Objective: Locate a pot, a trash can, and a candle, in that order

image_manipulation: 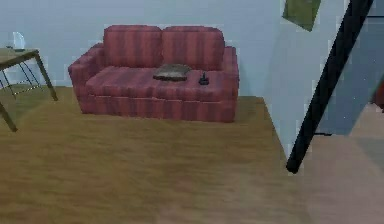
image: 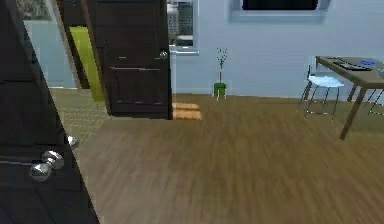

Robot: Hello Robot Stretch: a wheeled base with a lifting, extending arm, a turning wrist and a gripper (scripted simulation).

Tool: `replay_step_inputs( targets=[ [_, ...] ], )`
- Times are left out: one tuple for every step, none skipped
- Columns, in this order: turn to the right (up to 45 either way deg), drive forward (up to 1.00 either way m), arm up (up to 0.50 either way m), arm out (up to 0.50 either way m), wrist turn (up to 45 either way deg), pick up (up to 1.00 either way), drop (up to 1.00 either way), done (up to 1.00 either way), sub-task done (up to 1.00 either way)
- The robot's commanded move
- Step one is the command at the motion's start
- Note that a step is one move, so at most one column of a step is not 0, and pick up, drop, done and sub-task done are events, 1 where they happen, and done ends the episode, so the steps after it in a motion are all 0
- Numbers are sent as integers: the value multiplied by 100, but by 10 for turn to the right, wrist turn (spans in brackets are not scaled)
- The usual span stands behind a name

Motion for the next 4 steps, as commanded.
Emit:
replay_step_inputs(
  targets=[
    [0,85,0,0,0,0,0,0,0],
    [-330,0,0,0,0,0,0,0,0],
    [0,35,0,0,0,0,0,0,0],
    [-450,0,0,0,0,0,0,0,0]
  ],
)
